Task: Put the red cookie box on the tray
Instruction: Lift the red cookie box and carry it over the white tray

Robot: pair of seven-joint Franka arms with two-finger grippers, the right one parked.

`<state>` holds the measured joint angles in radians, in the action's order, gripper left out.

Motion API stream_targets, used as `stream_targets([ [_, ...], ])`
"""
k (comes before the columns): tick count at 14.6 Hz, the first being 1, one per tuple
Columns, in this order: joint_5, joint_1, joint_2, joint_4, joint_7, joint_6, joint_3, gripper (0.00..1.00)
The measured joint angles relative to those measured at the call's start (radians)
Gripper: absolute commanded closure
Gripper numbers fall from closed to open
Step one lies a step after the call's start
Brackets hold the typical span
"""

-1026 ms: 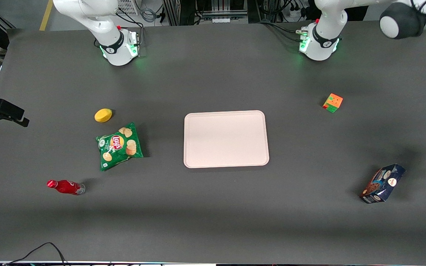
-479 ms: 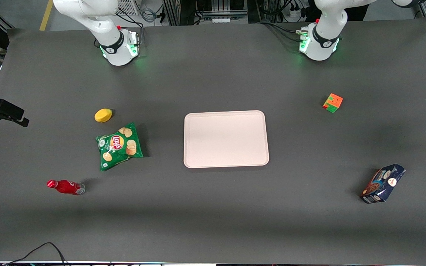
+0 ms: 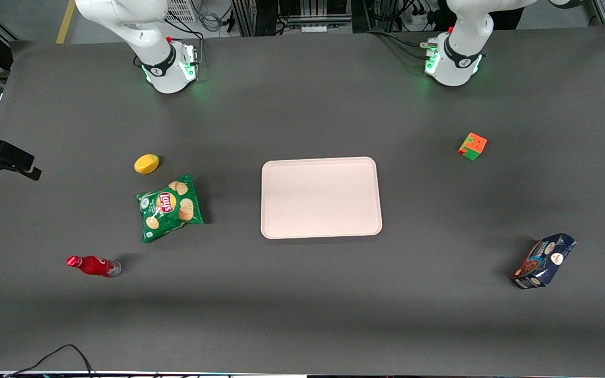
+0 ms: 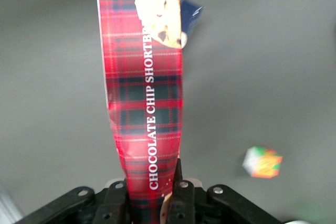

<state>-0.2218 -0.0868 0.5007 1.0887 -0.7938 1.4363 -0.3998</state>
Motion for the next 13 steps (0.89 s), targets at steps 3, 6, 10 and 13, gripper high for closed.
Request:
stream_targets([
  [3, 0.033, 0.012, -0.027, 0.002, 0.36, -0.033, 0.194, 0.89],
  [6, 0.088, 0.019, -0.064, 0.018, 0.649, -0.042, 0.374, 0.89],
  [10, 0.133, 0.032, -0.096, 0.061, 0.957, -0.029, 0.54, 0.92],
  [13, 0.186, 0.044, -0.11, 0.117, 1.192, 0.05, 0.698, 0.91],
])
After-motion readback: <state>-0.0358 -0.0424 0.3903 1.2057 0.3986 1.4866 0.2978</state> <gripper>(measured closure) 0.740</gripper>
